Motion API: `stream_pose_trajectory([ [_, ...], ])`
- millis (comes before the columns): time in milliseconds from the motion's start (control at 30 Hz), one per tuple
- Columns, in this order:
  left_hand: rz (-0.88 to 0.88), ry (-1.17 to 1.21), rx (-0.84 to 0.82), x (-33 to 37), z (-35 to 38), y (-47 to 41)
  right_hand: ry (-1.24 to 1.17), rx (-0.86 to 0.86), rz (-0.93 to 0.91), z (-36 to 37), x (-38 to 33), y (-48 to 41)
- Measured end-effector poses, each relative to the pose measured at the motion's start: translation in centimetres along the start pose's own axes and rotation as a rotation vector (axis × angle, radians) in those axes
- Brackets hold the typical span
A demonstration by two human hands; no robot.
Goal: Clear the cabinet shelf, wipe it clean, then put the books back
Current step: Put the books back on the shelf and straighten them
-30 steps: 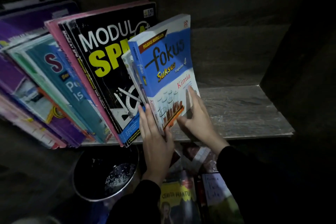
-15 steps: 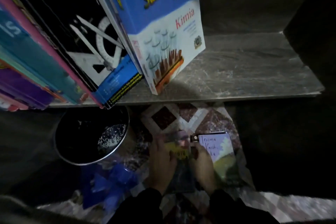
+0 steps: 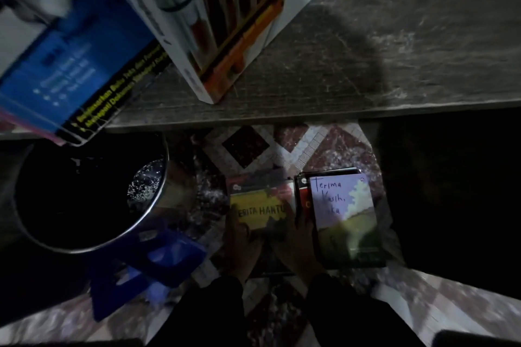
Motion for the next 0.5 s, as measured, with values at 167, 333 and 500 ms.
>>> stream_pose_trajectory([
  [167, -0.257, 0.26, -0.001, -0.9, -0.2, -0.6, 0.068, -0.135, 0.04, 0.2, 0.8, 0.7],
  [333, -0.348, 0.221, -0.119, -0.8, -0.6, -1.3, -0.01, -0.199, 0.084, -1.2, -0.8, 1.2],
  [500, -0.264, 0.157, -0.156, -0.1, -1.2, -1.4, 0.046, -0.219, 0.038, -1.6, -1.3, 1.1],
])
Point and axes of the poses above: each hand's wrist, its own y-axis away from the middle knuckle, its own z-axis out of the palm, x = y × z, the point moved 6 cm from there along -y, towards the middle knuckle, and after that the axes turned 14 degrees about -y, right-handed, at the moved point
